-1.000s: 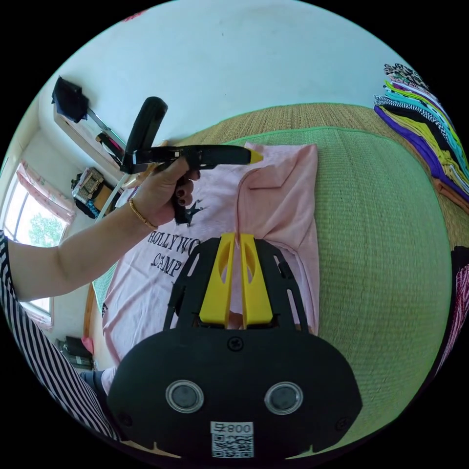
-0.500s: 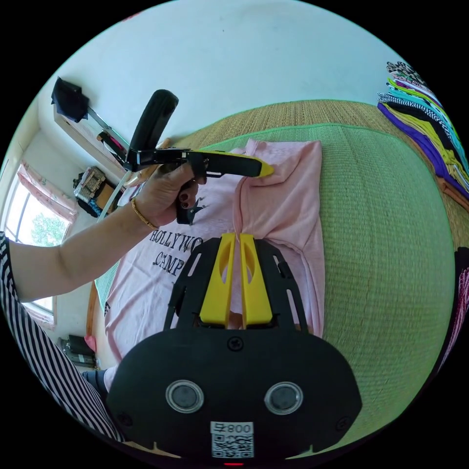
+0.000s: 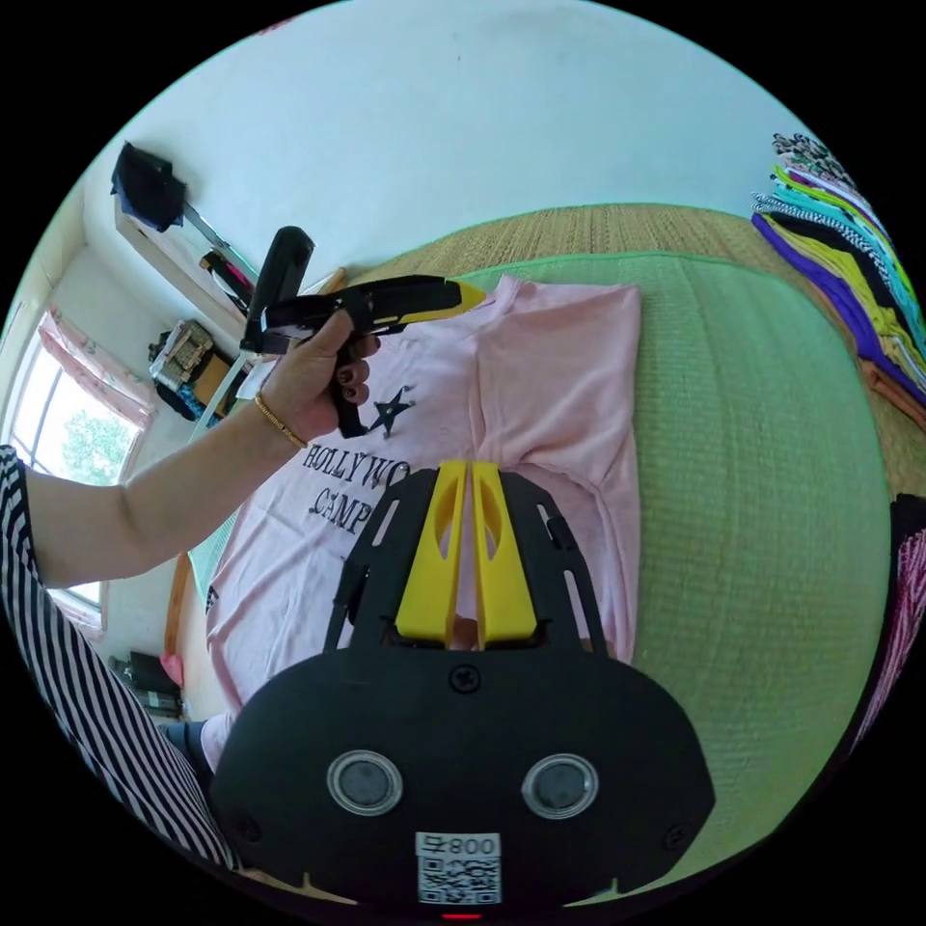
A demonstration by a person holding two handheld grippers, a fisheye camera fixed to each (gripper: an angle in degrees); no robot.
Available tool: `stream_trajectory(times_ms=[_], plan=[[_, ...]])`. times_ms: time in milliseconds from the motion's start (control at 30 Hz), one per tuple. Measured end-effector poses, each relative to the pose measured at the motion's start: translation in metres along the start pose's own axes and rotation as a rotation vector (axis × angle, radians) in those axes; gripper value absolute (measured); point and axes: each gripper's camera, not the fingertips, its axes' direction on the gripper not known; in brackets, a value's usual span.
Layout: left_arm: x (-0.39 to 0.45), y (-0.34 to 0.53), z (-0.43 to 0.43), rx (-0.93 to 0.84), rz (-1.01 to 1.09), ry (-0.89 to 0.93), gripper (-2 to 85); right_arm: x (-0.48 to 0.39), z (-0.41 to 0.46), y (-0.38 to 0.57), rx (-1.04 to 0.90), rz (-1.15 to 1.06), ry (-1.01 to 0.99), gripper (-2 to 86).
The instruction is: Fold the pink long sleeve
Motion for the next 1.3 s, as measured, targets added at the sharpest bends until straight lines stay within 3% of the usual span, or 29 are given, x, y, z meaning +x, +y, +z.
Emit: stream_trajectory(times_ms=[233,433,567,633,1000,1133,1300], plan=[[0.035,-0.013,0.059,-0.26,0.179,-0.047,2.4,0.017,-0.021,-0.024,0.007,0.071,0.158,0.1],[0.048,-0.012,0.068,-0.286,0.241,-0.071,1.1,0.032,-0.036,-0.021,0.019,0.182,0.268,0.0],[0.048,0.001,0.053,-0.228,0.239,-0.052,0.7,0.034,-0.049,-0.021,0.063,0.212,0.21,0.1],[0.041,0.01,0.057,-0.293,0.229,-0.062,0.5,0.029,-0.046,-0.024,0.036,0.192,0.219,0.1],[0.029,0.053,0.024,-0.267,0.227,-0.02,0.3,0.007,-0.055,-0.041,0.025,0.166,0.276,0.2],[0.022,0.098,-0.023,-0.154,0.218,0.053,0.3,-0.004,-0.057,-0.048,0.022,0.149,0.311,0.2],[0.008,0.183,-0.081,-0.153,0.135,0.044,0.2,-0.01,-0.063,-0.057,0.025,0.152,0.304,0.3]])
